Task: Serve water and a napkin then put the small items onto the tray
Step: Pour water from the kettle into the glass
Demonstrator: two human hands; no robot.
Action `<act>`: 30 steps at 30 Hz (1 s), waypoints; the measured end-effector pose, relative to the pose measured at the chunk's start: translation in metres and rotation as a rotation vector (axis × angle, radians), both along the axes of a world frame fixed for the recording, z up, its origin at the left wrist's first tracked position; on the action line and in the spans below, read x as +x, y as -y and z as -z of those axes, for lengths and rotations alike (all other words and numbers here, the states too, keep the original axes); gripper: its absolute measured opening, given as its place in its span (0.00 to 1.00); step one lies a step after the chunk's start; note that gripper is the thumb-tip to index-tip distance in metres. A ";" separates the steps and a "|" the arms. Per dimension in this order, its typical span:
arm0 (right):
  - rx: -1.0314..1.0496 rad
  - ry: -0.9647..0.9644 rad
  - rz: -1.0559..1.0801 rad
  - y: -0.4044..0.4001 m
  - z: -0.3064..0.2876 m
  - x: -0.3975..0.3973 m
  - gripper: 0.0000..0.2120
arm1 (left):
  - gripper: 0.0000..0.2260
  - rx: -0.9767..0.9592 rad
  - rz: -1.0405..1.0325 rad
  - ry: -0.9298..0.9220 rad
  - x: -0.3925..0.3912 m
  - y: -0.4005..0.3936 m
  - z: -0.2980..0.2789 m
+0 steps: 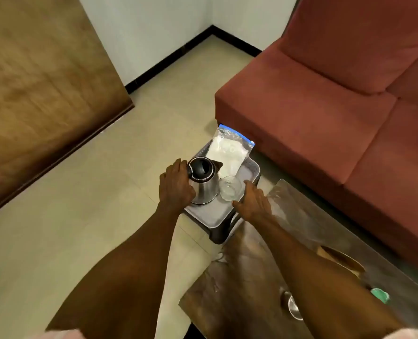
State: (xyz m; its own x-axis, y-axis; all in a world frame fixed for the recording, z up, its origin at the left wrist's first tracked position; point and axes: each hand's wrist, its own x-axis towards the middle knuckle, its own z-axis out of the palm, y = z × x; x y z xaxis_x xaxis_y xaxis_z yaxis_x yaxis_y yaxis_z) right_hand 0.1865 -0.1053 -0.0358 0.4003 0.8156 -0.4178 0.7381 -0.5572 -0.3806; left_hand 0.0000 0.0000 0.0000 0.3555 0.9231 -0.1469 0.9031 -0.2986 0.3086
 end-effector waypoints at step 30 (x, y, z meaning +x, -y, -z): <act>0.219 -0.293 0.408 -0.045 0.098 0.003 0.44 | 0.06 -0.231 -0.171 0.198 -0.009 -0.053 0.082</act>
